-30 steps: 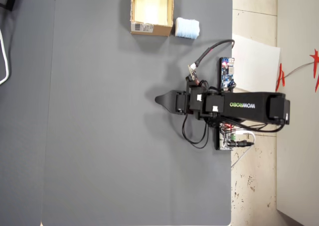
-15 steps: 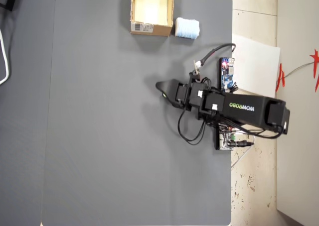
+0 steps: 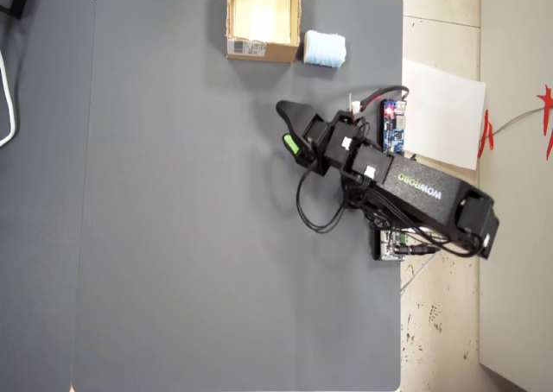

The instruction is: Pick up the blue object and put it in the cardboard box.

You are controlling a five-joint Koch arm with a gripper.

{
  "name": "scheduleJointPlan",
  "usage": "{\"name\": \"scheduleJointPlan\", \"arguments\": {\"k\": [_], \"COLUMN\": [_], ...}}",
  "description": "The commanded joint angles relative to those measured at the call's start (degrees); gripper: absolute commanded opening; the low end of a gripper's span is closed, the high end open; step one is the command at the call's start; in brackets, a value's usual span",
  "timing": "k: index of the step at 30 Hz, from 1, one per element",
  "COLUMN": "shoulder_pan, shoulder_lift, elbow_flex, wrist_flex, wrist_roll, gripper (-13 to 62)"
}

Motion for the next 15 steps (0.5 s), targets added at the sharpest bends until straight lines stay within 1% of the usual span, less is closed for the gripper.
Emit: {"name": "scheduleJointPlan", "arguments": {"k": [1,6,12,15], "shoulder_pan": [0.97,6.33,14.68,16.96], "shoulder_lift": [2.81,0.26,-5.98,-9.23], "elbow_flex": [-5.01,-12.22,-21.71,-26.02], "wrist_flex": [1.41,10.55,21.97,26.46], "wrist_roll": [-0.88,-2.02,-3.78,-4.13], "gripper": [33.0,32.9,32.9,32.8]}}
